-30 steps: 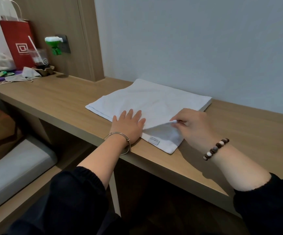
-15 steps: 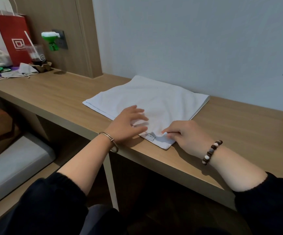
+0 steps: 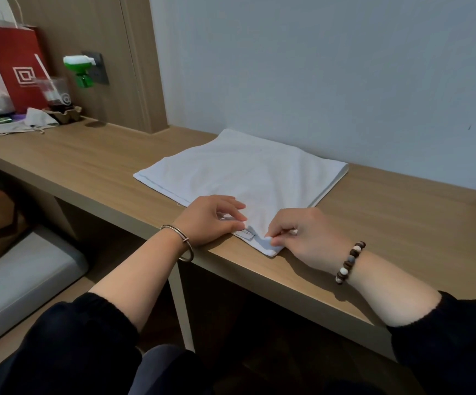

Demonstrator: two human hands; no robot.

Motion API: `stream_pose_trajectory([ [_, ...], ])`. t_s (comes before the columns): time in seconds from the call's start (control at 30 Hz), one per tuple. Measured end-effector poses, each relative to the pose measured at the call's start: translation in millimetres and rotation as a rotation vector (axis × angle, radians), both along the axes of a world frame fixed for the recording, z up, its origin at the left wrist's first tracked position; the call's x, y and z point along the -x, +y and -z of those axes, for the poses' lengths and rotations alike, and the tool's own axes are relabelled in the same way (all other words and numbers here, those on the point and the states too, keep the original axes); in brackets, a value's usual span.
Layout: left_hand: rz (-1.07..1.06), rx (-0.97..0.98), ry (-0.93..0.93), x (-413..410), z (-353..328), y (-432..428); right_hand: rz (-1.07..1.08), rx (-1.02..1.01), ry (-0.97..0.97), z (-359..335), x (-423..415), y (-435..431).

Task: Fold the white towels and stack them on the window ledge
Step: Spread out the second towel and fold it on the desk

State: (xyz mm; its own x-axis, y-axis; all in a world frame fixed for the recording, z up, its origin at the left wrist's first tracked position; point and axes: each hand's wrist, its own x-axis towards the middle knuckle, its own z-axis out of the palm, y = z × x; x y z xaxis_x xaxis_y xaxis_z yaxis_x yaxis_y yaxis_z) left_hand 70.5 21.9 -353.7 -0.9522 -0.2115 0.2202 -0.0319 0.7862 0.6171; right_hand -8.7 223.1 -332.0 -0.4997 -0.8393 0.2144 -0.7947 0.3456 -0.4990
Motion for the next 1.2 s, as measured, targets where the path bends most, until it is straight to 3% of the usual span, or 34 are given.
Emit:
stream_pose_trajectory([
  [0.2,-0.003,-0.024,-0.027,0,-2,1,0.014,-0.035,-0.038,-3,-2,1],
  [0.37,-0.006,0.012,-0.003,-1,0,1,0.028,-0.005,0.014,-6,-8,3],
  [0.53,-0.001,0.019,0.009,0,2,1,-0.033,-0.106,0.093,-6,-8,4],
  [0.73,0.014,0.035,0.023,0,4,0,-0.012,-0.03,0.194,-2,-14,5],
  [0.87,0.017,0.046,0.027,0,5,0,-0.104,-0.088,0.227,-3,-17,3],
  [0.97,0.019,0.073,0.027,0,3,1,-0.233,-0.148,0.359,-1,-24,0],
  [1.03,0.02,0.086,0.027,0,3,1,-0.186,-0.155,0.319,-3,-25,0],
  [1.1,0.021,0.099,0.035,-1,2,2,-0.107,-0.124,0.162,-7,-21,4],
  [1.2,0.021,0.22,0.082,-2,3,2,-0.076,-0.099,0.071,-6,-18,7],
])
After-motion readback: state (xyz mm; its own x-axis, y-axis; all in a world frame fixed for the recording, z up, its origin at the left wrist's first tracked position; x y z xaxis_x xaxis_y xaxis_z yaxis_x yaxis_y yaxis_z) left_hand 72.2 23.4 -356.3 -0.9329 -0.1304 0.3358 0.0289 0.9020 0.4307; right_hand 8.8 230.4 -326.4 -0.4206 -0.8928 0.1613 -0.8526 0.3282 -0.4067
